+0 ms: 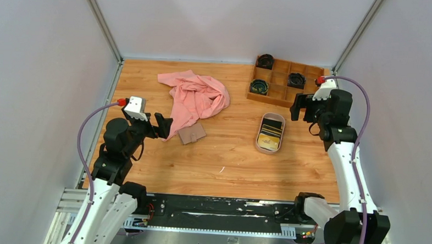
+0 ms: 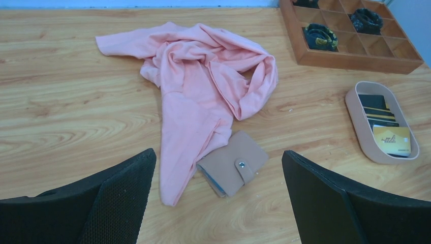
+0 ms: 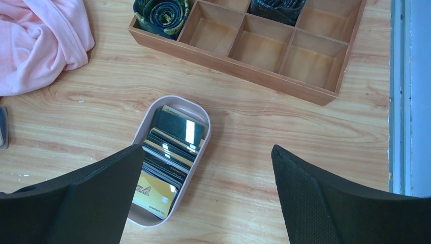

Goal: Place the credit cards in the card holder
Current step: Pick up the card holder from the center of the board.

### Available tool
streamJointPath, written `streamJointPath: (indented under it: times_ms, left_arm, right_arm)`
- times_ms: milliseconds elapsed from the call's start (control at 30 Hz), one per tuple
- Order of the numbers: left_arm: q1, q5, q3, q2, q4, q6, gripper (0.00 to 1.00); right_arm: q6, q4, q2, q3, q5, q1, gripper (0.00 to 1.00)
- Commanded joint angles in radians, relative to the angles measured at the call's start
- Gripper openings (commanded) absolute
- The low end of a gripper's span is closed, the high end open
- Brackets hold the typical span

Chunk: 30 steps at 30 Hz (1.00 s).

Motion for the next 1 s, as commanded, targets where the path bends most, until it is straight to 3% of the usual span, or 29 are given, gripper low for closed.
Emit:
streamJointPath:
  times_ms: [0,200,333,400,467,600,700,800,967]
  left_arm:
    - [-0.006,0.002,-0.013,-0.005,0.014,0.003,1.00]
    - [-0.005,0.035,-0.015,0.005,0.030,-0.041,1.00]
    - [-0.006,0.200,-0.003,0.056,0.044,-0.101,1.00]
    - [-0.015,0.246,0.016,0.102,0.032,-0.130,1.00]
    - [-0.095,0.144,0.072,0.144,-0.019,-0.095,1.00]
    - [-0.446,-0.260,0.176,0.212,-0.083,0.060,1.00]
    - [-0.558,-0.435,0.188,0.255,-0.025,0.176,1.00]
    - [-0.565,-0.464,0.175,0.280,0.053,0.224,1.00]
    - [-0.564,-0.297,0.177,0.262,0.074,0.138,1.00]
  right_arm:
    - [0.006,0.007,-0.020,-0.012,-0.029,-0.004,1.00]
    - [-0.066,0.017,-0.027,-0.026,-0.174,-0.001,1.00]
    - [-0.381,-0.112,-0.015,0.013,-0.534,0.047,1.00]
    - [-0.510,-0.227,-0.014,0.058,-0.527,0.139,1.00]
    - [-0.588,-0.316,-0.001,0.102,-0.479,0.200,1.00]
    - [-0.578,-0.369,0.034,0.157,-0.504,0.225,1.00]
    - [-0.551,-0.361,0.043,0.169,-0.523,0.227,1.00]
    - [-0.543,-0.348,0.032,0.153,-0.515,0.227,1.00]
    - [-0.517,-0.296,-0.021,0.090,-0.553,0.191,1.00]
